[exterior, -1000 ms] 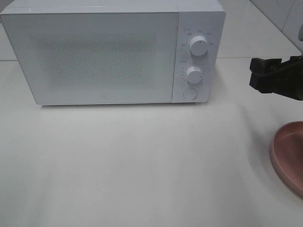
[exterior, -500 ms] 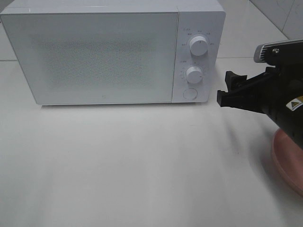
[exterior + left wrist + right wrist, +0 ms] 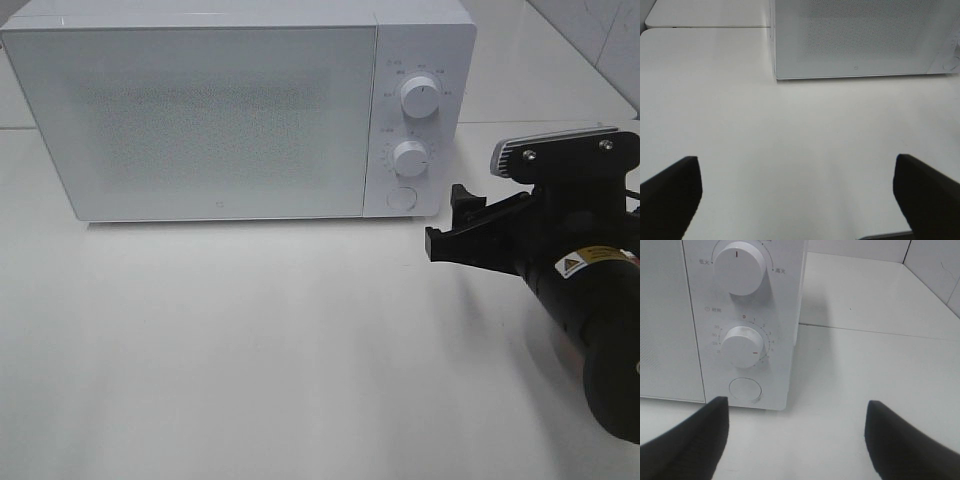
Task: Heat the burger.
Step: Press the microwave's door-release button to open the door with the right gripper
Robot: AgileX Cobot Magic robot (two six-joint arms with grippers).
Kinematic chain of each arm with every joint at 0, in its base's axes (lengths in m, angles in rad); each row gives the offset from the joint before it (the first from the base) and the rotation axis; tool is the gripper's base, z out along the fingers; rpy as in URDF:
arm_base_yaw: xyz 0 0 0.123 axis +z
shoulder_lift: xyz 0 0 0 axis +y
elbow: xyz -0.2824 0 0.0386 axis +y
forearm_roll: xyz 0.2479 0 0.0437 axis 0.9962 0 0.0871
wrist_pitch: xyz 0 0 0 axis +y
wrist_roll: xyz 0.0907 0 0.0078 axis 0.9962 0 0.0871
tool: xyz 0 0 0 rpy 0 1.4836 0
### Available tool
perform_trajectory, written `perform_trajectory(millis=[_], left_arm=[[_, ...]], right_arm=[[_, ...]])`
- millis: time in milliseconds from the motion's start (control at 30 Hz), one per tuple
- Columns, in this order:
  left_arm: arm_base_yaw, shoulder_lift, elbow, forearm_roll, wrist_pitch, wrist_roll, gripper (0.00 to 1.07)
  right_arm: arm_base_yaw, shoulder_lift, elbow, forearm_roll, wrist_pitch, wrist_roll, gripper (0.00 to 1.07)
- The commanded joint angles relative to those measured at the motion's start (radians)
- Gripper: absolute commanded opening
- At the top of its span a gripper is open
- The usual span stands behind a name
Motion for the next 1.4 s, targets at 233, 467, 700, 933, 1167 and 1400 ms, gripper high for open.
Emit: perform_trajectory(millis=[233,467,700,933,1167,1400], left_arm=[[-0.004,-0.015,0.004,-0.006,-0.011,0.001,0.95],[-0.004,-0.015,0.004,-0.006,-0.011,0.001,0.95],[-0.004,-0.015,0.004,-0.006,-0.011,0.001,0.95],[-0.004,-0.015,0.004,-0.006,-0.011,0.001,0.95],[-0.004,-0.015,0.004,-0.006,-0.011,0.001,0.95],[-0.004,-0.015,0.004,-0.006,-0.011,0.001,0.95]], right_arm=[[0.008,0.014,-0.040,0.013,0.010,0.026,0.74],[0.008,0.014,-0.040,0.013,0.035,0.280,0.73],[0.008,0.014,-0.040,0.013,0.038,0.686,0.65],[0.008,0.014,-0.040,0.013,0.056,0.973,0.50],[0.008,0.014,-0.040,0.005,0.123,1.267,0.19],[0.008,0.014,-0.040,-0.015,0.209,1.449,0.01]])
